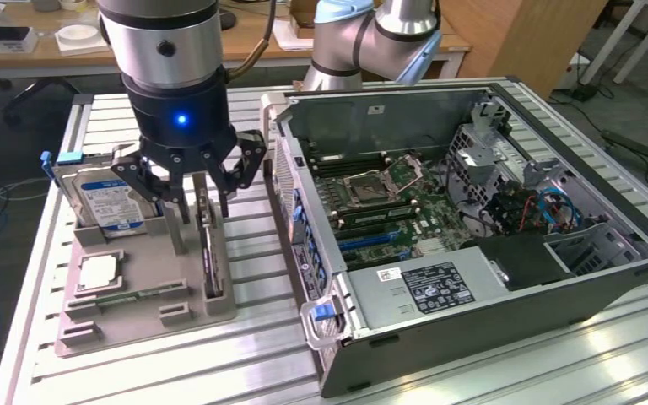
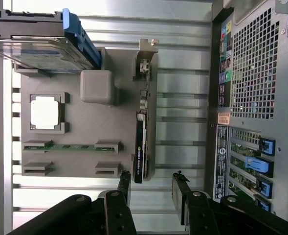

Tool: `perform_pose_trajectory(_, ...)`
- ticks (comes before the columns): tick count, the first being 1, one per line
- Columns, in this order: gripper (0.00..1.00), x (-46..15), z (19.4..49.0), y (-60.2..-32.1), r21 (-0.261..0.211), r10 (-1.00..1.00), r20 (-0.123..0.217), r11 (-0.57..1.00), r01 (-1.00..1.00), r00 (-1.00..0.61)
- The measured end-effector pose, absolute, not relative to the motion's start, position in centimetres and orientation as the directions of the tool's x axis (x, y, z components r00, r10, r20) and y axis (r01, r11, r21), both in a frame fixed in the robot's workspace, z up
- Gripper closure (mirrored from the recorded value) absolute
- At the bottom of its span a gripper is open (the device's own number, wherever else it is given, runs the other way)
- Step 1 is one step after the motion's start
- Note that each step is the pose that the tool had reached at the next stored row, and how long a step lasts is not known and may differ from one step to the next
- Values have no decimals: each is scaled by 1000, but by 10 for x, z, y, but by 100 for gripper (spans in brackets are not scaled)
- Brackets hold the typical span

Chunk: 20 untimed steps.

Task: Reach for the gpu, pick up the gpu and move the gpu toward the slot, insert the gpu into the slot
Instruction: 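Pick up the gpu and move the gpu toward the slot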

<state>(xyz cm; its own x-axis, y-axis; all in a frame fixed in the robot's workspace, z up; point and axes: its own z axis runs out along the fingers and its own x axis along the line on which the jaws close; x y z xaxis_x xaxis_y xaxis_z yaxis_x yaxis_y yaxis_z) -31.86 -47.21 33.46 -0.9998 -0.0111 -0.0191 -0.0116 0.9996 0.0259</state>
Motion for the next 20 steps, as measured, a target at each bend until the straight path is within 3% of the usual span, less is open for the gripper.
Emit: perform_pose_trajectory(20, 53, -319, 331, -472, 26, -11, -19, 1000, -12, -1000)
